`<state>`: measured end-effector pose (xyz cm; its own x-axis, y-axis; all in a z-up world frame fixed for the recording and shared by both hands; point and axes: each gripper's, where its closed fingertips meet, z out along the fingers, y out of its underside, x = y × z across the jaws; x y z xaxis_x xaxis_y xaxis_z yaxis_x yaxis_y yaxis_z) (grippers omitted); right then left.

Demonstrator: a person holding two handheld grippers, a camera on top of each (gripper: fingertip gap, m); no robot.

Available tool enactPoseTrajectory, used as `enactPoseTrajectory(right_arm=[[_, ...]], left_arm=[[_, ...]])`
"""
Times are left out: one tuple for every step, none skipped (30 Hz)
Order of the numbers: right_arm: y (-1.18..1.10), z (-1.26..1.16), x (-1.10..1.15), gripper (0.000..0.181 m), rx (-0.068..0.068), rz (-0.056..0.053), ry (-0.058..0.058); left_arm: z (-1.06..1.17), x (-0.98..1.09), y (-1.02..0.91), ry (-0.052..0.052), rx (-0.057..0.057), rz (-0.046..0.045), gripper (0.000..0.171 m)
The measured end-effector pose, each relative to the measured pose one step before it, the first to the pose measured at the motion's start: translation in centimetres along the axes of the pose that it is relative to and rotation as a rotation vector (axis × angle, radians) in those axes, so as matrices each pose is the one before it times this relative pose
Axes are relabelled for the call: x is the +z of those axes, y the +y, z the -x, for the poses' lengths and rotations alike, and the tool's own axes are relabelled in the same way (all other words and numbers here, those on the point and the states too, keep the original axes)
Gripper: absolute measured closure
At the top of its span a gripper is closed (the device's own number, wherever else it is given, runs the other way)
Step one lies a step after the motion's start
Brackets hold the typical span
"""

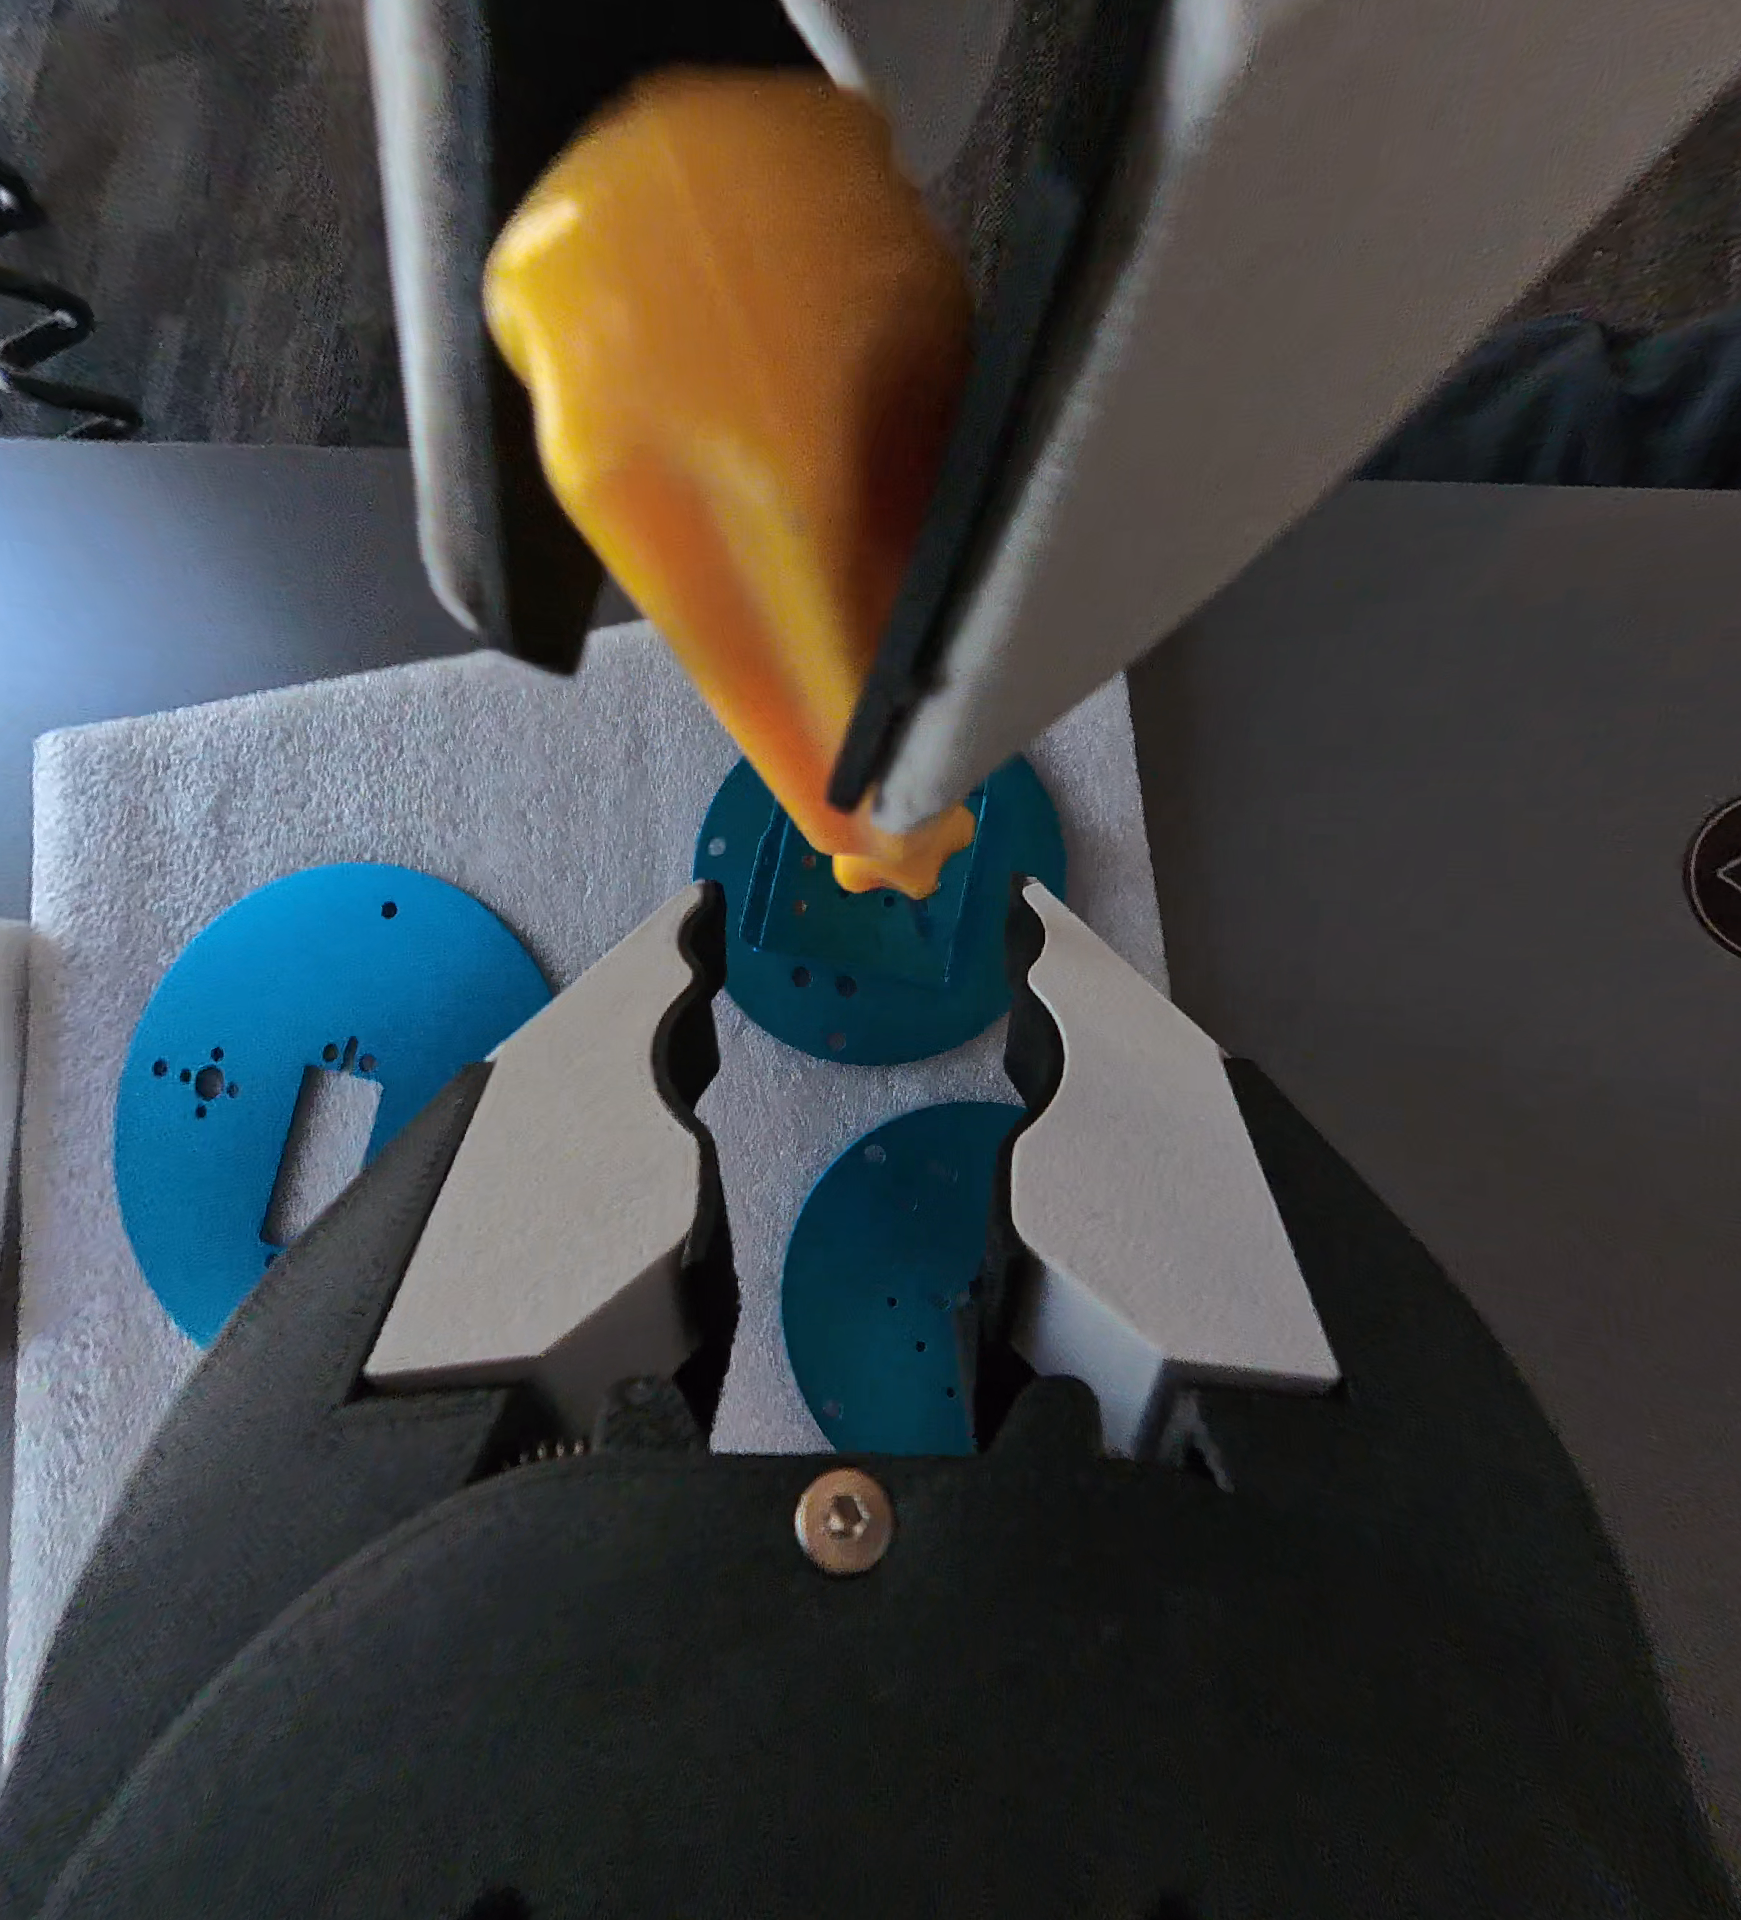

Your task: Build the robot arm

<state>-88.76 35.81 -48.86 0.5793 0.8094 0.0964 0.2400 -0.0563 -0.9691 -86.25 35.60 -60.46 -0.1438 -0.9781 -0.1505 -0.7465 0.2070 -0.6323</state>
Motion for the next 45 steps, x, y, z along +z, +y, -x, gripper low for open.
enactPoseTrajectory(right_arm=[[0.013,-0.063,-0.067,0.165,-0.0002,-0.0026,-0.0020],[0.004,-0.020,-0.069,0.165,0.0019,-0.0042,-0.0048],[0.002,-0.007,-0.059,0.165,0.0046,-0.0053,-0.0068],[-0.004,0.005,-0.039,0.165,0.0053,-0.0061,-0.0074],[-0.005,0.003,-0.027,0.165,0.0041,-0.0058,-0.0071],[0.004,-0.033,-0.033,0.165,0.0033,-0.0042,-0.0045],[-0.005,-0.046,-0.027,0.165,0.0009,-0.0030,-0.0031],[0.001,-0.052,-0.015,0.165,-0.0012,-0.0030,-0.0023],[0.002,-0.043,-0.023,0.165,0.0001,-0.0031,-0.0026],[-0.002,-0.052,-0.025,0.165,0.0018,-0.0028,-0.0028],[0.014,-0.036,-0.039,0.165,0.0021,-0.0025,-0.0035],[0.003,0.001,-0.039,0.165,0.0028,-0.0024,-0.0049],[0.013,-0.007,-0.038,0.165,0.0018,-0.0024,-0.0047],[0.001,-0.015,-0.034,0.165,0.0007,-0.0015,-0.0024],[0.009,-0.044,-0.021,0.165,0.0004,-0.0007,-0.0013],[0.005,-0.014,-0.011,0.165,-0.0005,0.0000,-0.0031],[0.002,-0.047,-0.015,0.165,-0.0023,0.0006,-0.0008],[-0.003,-0.018,-0.015,0.165,-0.0031,0.0003,-0.0017],[0.008,-0.017,0.004,0.165,-0.0037,0.0005,-0.0028],[-0.051,-0.058,-0.015,0.165,-0.0021,-0.0028,-0.0001],[-0.201,-0.112,-0.029,0.165,-0.0008,-0.0126,0.0024],[-0.267,-0.352,-0.100,0.165,-0.0081,-0.0136,0.0178],[-0.208,-0.278,-0.106,0.165,-0.0127,-0.0066,0.0101],[-0.031,-0.149,0.000,0.165,-0.0029,0.0083,-0.0017],[-0.008,-0.103,0.028,0.165,0.0066,0.0099,-0.0059],[-0.244,0.043,-0.035,0.165,0.0110,-0.0074,-0.0142],[-0.411,0.158,-0.129,0.165,0.0159,-0.0156,-0.0196],[-0.480,0.137,-0.209,0.165,0.0182,-0.0143,-0.0167],[-0.510,0.103,-0.258,0.165,0.0126,-0.0125,-0.0112],[-0.501,0.011,-0.278,0.165,0.0022,-0.0116,-0.0042],[-0.396,-0.109,-0.264,0.165,-0.0011,-0.0071,0.0028],[-0.160,-0.227,-0.227,0.165,0.0014,0.0019,0.0062],[0.054,-0.222,-0.169,0.165,-0.0004,0.0071,0.0026],[0.205,-0.288,-0.123,0.165,0.0003,0.0073,0.0042],[0.295,-0.405,-0.090,0.165,0.0044,0.0066,0.0087],[0.343,-0.399,-0.068,0.165,0.0081,0.0066,0.0073],[0.269,-0.237,-0.065,0.165,0.0126,0.0050,-0.0001],[0.032,-0.062,-0.067,0.165,0.0132,-0.0059,-0.0062],[-0.084,-0.013,-0.090,0.165,0.0098,-0.0086,-0.0051],[-0.108,-0.037,-0.099,0.165,0.0019,-0.0052,-0.0003],[-0.116,-0.093,-0.119,0.165,-0.0064,-0.0022,0.0058],[-0.123,-0.132,-0.164,0.165,-0.0092,-0.0016,0.0088],[-0.126,-0.109,-0.196,0.165,-0.0064,-0.0013,0.0063],[-0.084,-0.028,-0.206,0.165,-0.0016,-0.0012,0.0004],[-0.037,-0.028,-0.208,0.165,0.0021,-0.0015,-0.0008]], left_arm=[[-0.058,0.000,-0.185,0.0215,0.0175,-0.02063,0.122],[-0.012,-0.013,-0.111,0.0156,0.0127,-0.01515,0.125],[0.101,-0.023,-0.086,0.0084,0.0063,-0.01429,0.128],[-0.067,0.003,-0.101,0.0179,0.0005,-0.01377,0.129],[-0.149,0.034,0.022,0.0224,-0.0028,-0.00477,0.130],[0.039,0.069,0.227,0.0087,0.0002,0.00857,0.130],[0.084,0.122,0.357,0.0030,0.0044,0.01690,0.126],[0.025,0.151,0.304,0.0044,0.0038,0.01453,0.122],[-0.021,0.090,0.056,0.0044,0.0021,0.00035,0.117],[-0.090,0.080,0.105,0.0079,0.0013,0.00480,0.118],[0.003,0.068,0.065,-0.0015,0.0061,0.00262,0.119],[0.100,0.047,0.050,-0.0107,0.0117,0.00067,0.120],[0.151,0.031,0.069,-0.0139,0.0094,0.00051,0.123],[0.143,0.020,0.037,-0.0138,0.0084,-0.00126,0.126],[0.070,-0.001,0.013,-0.0084,0.0110,-0.00332,0.128],[0.020,0.004,0.006,-0.0021,0.0034,-0.00207,0.128],[0.009,-0.002,0.000,-0.0006,-0.0010,-0.00070,0.128],[0.022,-0.002,0.008,-0.0022,0.0038,-0.00027,0.128],[0.014,0.013,0.012,-0.0040,0.0073,0.00096,0.128],[0.014,0.011,0.017,-0.0036,0.0067,0.00114,0.128],[0.011,0.010,0.006,-0.0020,0.0015,-0.00103,0.128],[0.011,0.007,0.006,-0.0015,-0.0007,-0.00273,0.128],[0.013,-0.005,-0.002,-0.0012,-0.0007,-0.00403,0.128],[0.018,-0.002,-0.006,-0.0011,-0.0013,-0.00458,0.128],[0.005,-0.006,-0.002,-0.0015,-0.0012,-0.00384,0.128],[0.014,-0.007,-0.007,-0.0016,-0.0025,-0.00291,0.128],[0.013,0.000,-0.010,-0.0018,-0.0023,-0.00196,0.128],[-0.002,-0.008,-0.011,-0.0024,0.0000,-0.00163,0.128],[0.016,0.001,-0.018,-0.0026,-0.0008,-0.00202,0.128],[0.002,-0.007,-0.021,-0.0021,-0.0036,-0.00202,0.128],[-0.026,-0.002,-0.044,0.0007,-0.0063,-0.00387,0.127],[-0.080,-0.003,-0.089,0.0055,-0.0097,-0.01002,0.123],[0.110,-0.091,-0.254,-0.0043,-0.0207,-0.01985,0.114],[0.197,-0.313,-0.468,-0.0046,-0.0236,-0.03269,0.107],[0.021,-0.549,-0.732,0.0125,-0.0259,-0.04682,0.108],[0.097,-0.714,-1.024,0.0110,-0.0283,-0.05865,0.111],[0.212,-0.763,-1.180,0.0048,-0.0269,-0.06302,0.117],[0.332,-0.674,-1.120,-0.0031,-0.0280,-0.05404,0.123],[0.273,-0.468,-0.845,-0.0002,-0.0267,-0.03515,0.128],[-0.012,-0.215,-0.283,0.0132,-0.0151,-0.00284,0.131],[0.076,0.023,0.386,0.0005,-0.0031,0.03092,0.128],[0.218,0.193,0.754,-0.0161,0.0046,0.04371,0.116],[0.002,0.266,0.779,-0.0081,0.0088,0.03401,0.109],[-0.338,0.329,0.626,0.0101,0.0129,0.01617,0.108],[-0.206,0.386,0.470,0.0017,0.0085,0.00612,0.108]])
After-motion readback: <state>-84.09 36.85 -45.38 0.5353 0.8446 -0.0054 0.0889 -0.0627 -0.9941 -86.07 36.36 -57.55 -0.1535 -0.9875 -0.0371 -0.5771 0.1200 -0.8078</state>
